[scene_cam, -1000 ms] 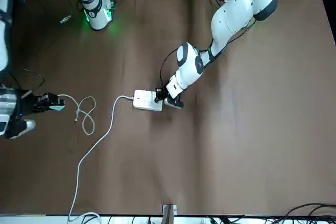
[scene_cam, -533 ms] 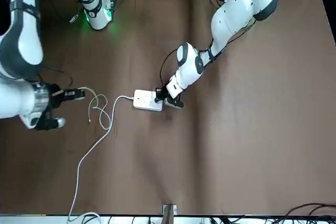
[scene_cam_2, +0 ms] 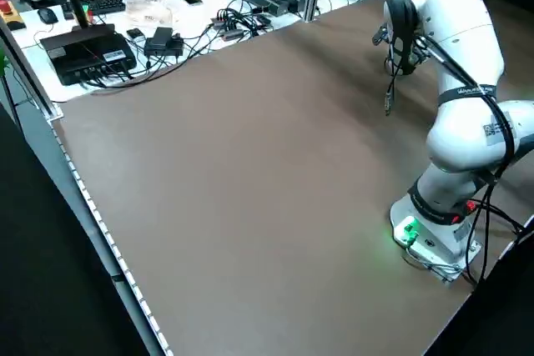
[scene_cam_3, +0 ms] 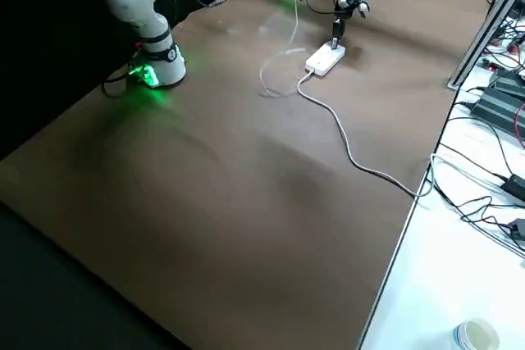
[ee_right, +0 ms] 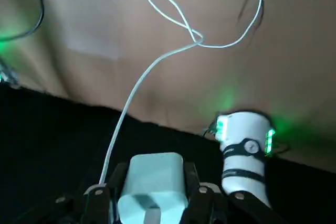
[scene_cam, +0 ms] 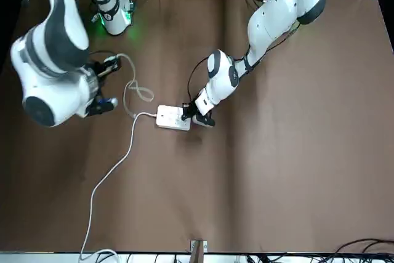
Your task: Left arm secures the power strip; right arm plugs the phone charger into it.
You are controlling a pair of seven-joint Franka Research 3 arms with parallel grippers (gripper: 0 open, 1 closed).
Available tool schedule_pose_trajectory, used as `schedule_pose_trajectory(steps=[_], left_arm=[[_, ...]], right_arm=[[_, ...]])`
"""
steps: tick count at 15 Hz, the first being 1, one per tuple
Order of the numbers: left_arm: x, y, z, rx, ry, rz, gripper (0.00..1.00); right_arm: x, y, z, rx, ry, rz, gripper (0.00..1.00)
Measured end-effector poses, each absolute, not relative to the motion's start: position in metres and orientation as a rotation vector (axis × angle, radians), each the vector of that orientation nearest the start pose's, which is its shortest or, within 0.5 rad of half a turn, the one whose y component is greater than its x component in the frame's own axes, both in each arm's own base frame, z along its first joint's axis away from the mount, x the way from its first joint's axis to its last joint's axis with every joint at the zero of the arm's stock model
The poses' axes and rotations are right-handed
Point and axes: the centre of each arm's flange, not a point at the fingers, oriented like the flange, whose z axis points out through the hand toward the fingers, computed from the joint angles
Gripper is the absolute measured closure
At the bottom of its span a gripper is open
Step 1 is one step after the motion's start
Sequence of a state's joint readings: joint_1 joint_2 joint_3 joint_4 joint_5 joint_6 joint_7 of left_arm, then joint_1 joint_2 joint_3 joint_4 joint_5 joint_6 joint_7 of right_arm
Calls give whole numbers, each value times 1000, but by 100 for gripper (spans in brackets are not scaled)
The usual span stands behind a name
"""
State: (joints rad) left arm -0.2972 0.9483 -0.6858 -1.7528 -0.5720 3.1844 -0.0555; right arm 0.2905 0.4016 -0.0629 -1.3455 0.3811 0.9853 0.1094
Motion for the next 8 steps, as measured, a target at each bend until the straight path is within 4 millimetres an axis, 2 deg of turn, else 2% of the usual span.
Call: schedule_pose_trajectory(steps=[3, 6, 8], left_arm=[[474, -496, 161, 2378, 75, 169, 99], [474, -496, 161, 2378, 75, 169, 99], [474, -496, 161, 2378, 75, 169, 99]], right_arm=[[532, 225, 447, -2623, -312, 1229, 52], [518, 264, 388, -2679, -270, 1168, 52], [514, 281, 362, -2729, -219, 1091, 52]])
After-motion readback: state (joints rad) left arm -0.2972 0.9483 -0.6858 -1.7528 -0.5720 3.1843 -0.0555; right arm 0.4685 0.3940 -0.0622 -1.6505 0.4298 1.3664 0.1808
